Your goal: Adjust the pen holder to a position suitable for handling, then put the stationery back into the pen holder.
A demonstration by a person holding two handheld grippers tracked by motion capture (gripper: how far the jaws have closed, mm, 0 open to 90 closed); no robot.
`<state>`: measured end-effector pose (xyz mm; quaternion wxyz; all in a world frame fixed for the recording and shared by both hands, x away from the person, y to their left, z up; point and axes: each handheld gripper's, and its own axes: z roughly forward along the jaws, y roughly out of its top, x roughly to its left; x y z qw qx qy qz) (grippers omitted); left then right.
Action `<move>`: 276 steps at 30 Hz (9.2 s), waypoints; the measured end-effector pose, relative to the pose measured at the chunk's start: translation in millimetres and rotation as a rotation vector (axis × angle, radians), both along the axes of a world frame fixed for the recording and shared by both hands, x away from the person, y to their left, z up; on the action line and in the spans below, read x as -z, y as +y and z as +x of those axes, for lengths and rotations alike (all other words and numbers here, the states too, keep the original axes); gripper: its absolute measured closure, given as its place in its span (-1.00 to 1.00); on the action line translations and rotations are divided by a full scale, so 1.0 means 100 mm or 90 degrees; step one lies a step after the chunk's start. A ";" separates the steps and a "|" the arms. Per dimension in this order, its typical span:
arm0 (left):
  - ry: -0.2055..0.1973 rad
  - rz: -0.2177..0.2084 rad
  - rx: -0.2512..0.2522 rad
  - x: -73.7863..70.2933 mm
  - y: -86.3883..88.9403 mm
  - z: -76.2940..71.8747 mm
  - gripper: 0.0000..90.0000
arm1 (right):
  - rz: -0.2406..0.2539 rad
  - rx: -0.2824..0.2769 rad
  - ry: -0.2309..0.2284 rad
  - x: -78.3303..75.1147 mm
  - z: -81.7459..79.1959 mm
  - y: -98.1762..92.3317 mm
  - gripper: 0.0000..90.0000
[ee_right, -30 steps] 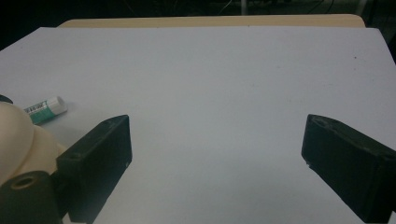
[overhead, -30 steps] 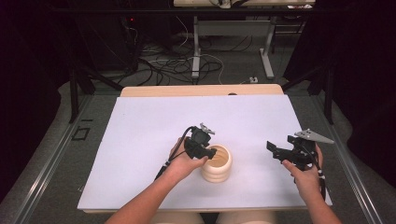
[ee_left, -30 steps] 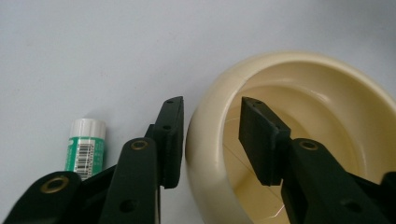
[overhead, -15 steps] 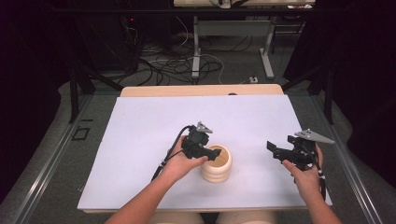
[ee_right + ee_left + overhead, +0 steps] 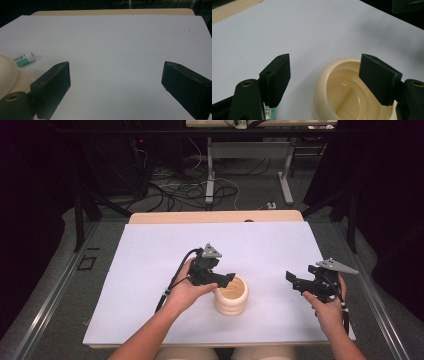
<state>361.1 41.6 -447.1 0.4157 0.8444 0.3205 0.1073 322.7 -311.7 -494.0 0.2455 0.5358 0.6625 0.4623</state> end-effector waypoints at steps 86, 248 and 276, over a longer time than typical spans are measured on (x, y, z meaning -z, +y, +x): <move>0.175 0.167 -0.093 0.90 0.21 0.83 0.12 | -0.002 -0.006 0.008 0.01 0.01 0.00 -0.81; 0.178 0.062 0.054 -0.66 -0.41 0.40 0.47 | -0.943 -0.550 -0.554 -0.41 -0.44 2.01 0.09; 0.192 0.063 0.072 -0.60 -0.51 0.38 0.46 | -1.011 -0.543 -0.567 -0.36 -0.41 2.08 0.44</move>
